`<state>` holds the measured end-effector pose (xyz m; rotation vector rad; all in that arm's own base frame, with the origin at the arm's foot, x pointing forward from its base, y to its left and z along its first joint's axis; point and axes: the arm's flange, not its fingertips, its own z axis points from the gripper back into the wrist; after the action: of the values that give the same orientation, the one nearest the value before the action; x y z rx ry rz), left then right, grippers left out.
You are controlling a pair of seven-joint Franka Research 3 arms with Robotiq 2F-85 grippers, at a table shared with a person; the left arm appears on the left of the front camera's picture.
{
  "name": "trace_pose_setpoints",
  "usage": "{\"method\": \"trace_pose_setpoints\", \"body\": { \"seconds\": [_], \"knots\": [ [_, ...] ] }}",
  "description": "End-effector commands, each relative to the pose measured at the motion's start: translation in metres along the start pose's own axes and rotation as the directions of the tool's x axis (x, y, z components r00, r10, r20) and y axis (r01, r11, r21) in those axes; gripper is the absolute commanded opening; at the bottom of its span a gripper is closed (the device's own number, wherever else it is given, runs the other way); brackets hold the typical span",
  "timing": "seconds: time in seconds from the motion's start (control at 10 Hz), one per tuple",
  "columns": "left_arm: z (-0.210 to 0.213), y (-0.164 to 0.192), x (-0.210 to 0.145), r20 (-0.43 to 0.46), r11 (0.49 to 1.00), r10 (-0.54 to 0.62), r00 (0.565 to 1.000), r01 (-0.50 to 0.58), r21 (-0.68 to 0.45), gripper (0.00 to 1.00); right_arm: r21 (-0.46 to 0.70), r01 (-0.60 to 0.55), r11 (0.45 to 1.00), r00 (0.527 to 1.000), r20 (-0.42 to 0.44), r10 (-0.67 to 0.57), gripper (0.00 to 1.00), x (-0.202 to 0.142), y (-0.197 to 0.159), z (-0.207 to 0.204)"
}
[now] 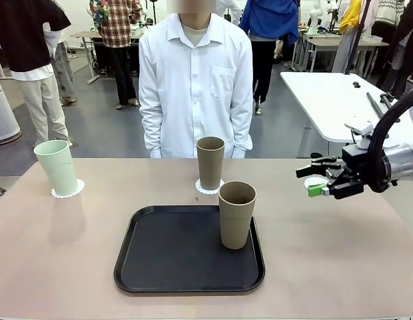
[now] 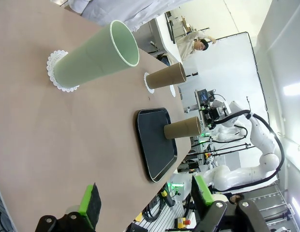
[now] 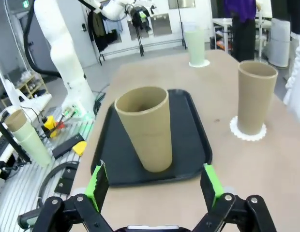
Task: Place coasters on the table and set cups on them.
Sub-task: Take one Reusable plastic cup from the Flat Tray and place it on a coaster set by the human.
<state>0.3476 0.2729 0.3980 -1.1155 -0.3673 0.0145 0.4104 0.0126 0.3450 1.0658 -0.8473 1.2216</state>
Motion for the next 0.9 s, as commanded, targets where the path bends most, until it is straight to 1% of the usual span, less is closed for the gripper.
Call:
{"method": "trace_pose_setpoints", "body": {
  "seconds": [0.0, 0.1, 0.2, 0.3, 0.8],
  "knots": [
    [0.002, -0.002, -0.001, 0.0, 1.0, -0.003, 1.0, 0.003, -0.01, 1.0, -0.061, -0.045, 0.997, 0.999, -0.027, 0.044, 1.0, -0.02, 0.0, -0.017],
    [0.002, -0.002, -0.001, 0.0, 1.0, -0.003, 1.0, 0.003, -0.01, 1.0, -0.071, -0.069, 0.995, 0.996, -0.063, 0.064, 1.0, -0.027, 0.001, -0.022],
    [0.002, -0.002, -0.001, 0.0, 1.0, -0.003, 1.0, 0.003, -0.01, 1.0, -0.074, -0.082, 0.994, 0.993, -0.087, 0.076, 1.0, -0.026, 0.003, -0.024],
    [0.002, -0.002, -0.001, 0.0, 1.0, -0.003, 1.0, 0.003, -0.01, 1.0, -0.024, -0.028, 0.999, 0.998, -0.055, 0.026, 1.0, -0.021, 0.001, -0.012],
    [0.002, -0.002, -0.001, 0.0, 1.0, -0.003, 1.0, 0.003, -0.01, 1.0, -0.024, -0.028, 0.999, 0.998, -0.055, 0.026, 1.0, -0.021, 0.001, -0.012]
  ]
}}
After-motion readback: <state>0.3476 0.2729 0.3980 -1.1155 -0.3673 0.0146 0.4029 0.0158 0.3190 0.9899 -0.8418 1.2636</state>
